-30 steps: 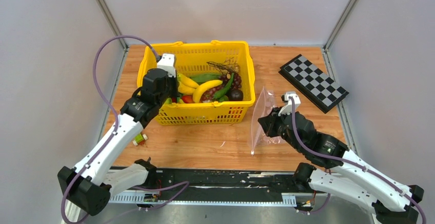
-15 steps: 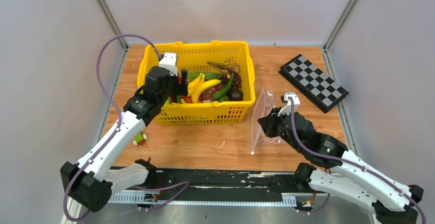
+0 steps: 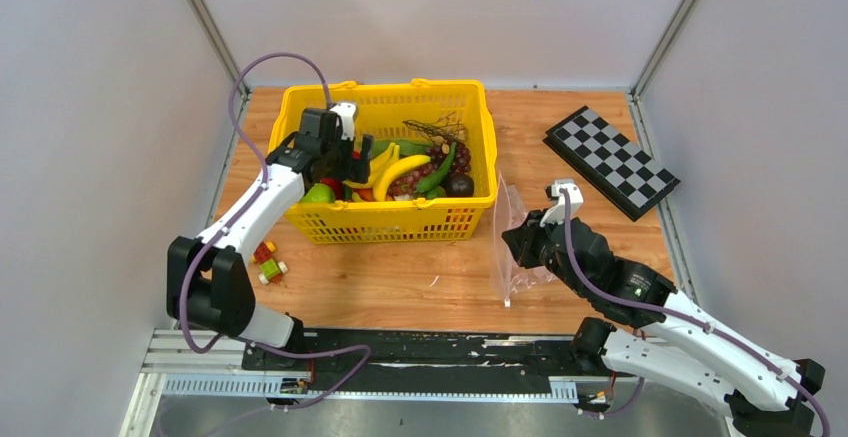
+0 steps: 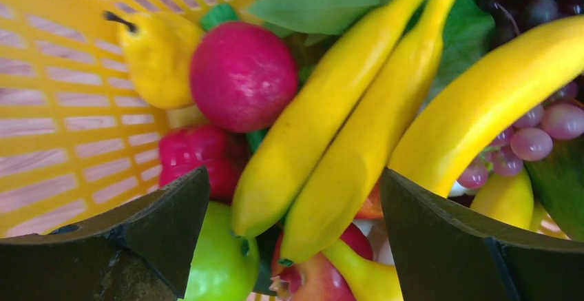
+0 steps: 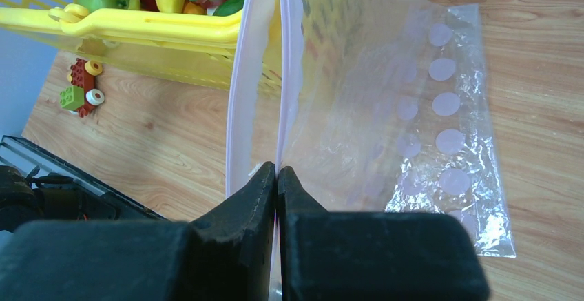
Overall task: Place the food in the zip-top bag and seal the zipper
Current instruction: Pick up the fake fruit from the bin.
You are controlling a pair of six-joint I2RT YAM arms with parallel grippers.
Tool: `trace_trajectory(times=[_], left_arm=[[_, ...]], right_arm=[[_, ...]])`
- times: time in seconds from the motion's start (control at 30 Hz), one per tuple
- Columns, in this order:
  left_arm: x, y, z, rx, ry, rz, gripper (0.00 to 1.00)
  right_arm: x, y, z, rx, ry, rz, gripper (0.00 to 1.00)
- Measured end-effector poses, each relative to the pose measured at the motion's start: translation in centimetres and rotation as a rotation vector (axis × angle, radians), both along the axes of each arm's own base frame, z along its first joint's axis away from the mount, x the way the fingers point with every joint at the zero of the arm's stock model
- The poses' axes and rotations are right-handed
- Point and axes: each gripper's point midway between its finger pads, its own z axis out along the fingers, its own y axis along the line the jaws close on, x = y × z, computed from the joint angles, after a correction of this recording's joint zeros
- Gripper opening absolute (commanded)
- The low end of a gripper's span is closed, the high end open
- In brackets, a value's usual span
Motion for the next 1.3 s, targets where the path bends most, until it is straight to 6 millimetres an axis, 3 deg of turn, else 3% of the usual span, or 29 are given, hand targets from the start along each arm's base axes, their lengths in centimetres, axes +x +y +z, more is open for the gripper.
trace_trajectory(times=[0.13, 0.3, 0.4, 0.47, 0.53, 0.63, 0.8, 1.03, 1.13, 1.3], left_arm=[[-0.8, -1.2, -2.0, -0.036, 0.091, -0.061, 0.87], [-1.9, -2.2, -4.6, -0.058, 0.213, -0.109, 0.65], [-1.7, -2.5, -4.7, -0.065, 0.223, -0.12, 0.53], [-1.9, -2.5, -4.6, -0.067, 0.227, -0.124, 0.33], [-1.9, -2.6, -4.6, -0.07, 0.228, -0.127, 0.2], [-2.2, -2.5, -4.2, -0.071, 0.226, -0.127, 0.18], [-3.1, -1.9, -1.4, -0.071, 0.169, -0.119, 0.17], [-4.1, -0.1, 6.2, -0.077, -0.082, -0.066, 0.16], [-4.6, 0.6, 8.1, -0.079, -0.153, -0.043, 0.16], [-5.9, 0.4, 9.5, -0.128, -0.211, -0.053, 0.16]], right_arm=[[0.0, 0.0, 0.0, -0.002, 0.001, 0.0, 0.07], [0.1, 0.1, -0.2, -0.008, 0.004, 0.0, 0.07], [0.0, 0.1, -0.2, -0.008, 0.004, 0.001, 0.07], [0.1, 0.1, -0.2, -0.008, 0.004, 0.0, 0.07], [0.0, 0.1, -0.2, -0.008, 0.004, 0.0, 0.07], [0.0, 0.0, -0.2, -0.008, 0.003, 0.0, 0.07], [0.1, 0.0, -0.2, -0.008, 0.003, 0.0, 0.07], [0.0, 0.0, -0.1, -0.004, 0.001, 0.0, 0.06], [0.0, 0.0, 0.0, -0.003, 0.0, 0.0, 0.06], [0.0, 0.0, 0.1, 0.002, -0.001, 0.0, 0.06]])
